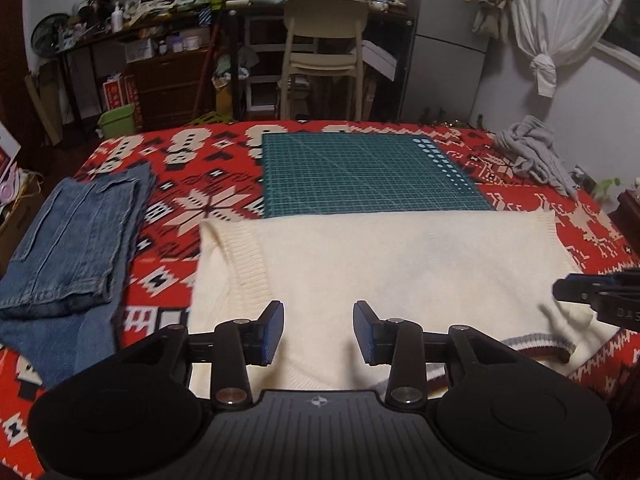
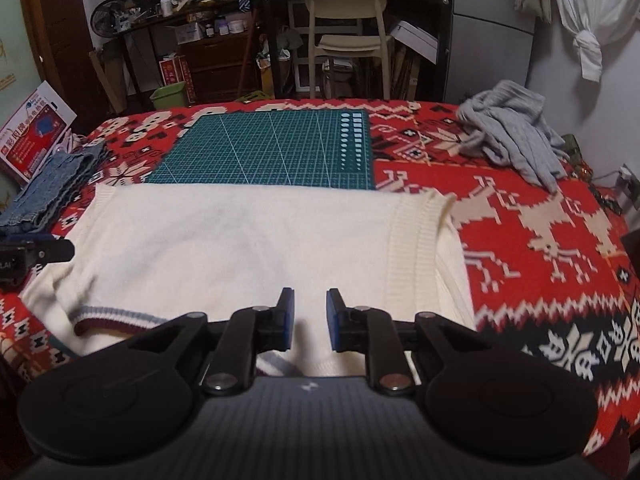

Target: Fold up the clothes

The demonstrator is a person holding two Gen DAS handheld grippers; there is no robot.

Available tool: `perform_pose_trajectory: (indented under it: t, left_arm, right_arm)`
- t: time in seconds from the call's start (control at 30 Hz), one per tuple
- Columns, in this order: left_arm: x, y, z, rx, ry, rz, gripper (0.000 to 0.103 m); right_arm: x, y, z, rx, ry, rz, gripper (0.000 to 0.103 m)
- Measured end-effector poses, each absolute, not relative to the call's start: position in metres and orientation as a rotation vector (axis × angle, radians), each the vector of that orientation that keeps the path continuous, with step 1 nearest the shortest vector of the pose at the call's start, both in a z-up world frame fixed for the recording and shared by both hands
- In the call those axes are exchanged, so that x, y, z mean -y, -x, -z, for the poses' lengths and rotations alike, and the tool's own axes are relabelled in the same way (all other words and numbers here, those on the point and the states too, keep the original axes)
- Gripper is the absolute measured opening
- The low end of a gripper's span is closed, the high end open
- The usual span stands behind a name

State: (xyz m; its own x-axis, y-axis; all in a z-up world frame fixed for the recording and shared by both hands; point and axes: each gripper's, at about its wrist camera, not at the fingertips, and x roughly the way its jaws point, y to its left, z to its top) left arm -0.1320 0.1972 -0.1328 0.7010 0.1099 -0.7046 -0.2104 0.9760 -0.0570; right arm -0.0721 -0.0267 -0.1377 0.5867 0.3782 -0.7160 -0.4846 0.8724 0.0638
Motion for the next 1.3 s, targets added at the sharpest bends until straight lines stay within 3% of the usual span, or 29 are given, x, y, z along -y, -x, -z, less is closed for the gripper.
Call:
perform_pose_trajectory:
  t: [0.1,0.47,0.67,0.87,0.93,1.0,1.3]
  left_arm:
    - [-0.193,0.12,0.148,-0.815,0.148,-0.173,0.041]
    - [-0.193,0.125,0.164,-0.837,0.107,-0.159,0.046]
    - [-0.18,0.122,0.166,-0.853,0.053,-0.138,0.065]
    - [-0.175,0.117,0.167,-0.868,0.057,-0.143,0.076]
    - [-0.176,0.115,0.168,-0.871,0.074,-0.141,0.083]
    - [-0.172,0.114,0.169,-0.874,0.061,-0.142,0.087]
    - [-0.163,0.109,0.174,-0.873,0.051,-0.167,0.098]
  right_arm:
    - [0.017,0.065,0.145,-0.796,0.134,-0.509,0.024]
    - [0.019,0.062,0.175,-0.811,0.157,-0.507,0.028]
    - [0.019,0.067,0.174,-0.796,0.171,-0.51,0.034]
    - [0.017,0.073,0.165,-0.769,0.202,-0.512,0.05]
    - [0.017,0.071,0.166,-0.762,0.199,-0.501,0.062]
    - [0.016,0.069,0.166,-0.756,0.196,-0.491,0.08]
    - [0.014,0.061,0.173,-0.748,0.189,-0.45,0.102]
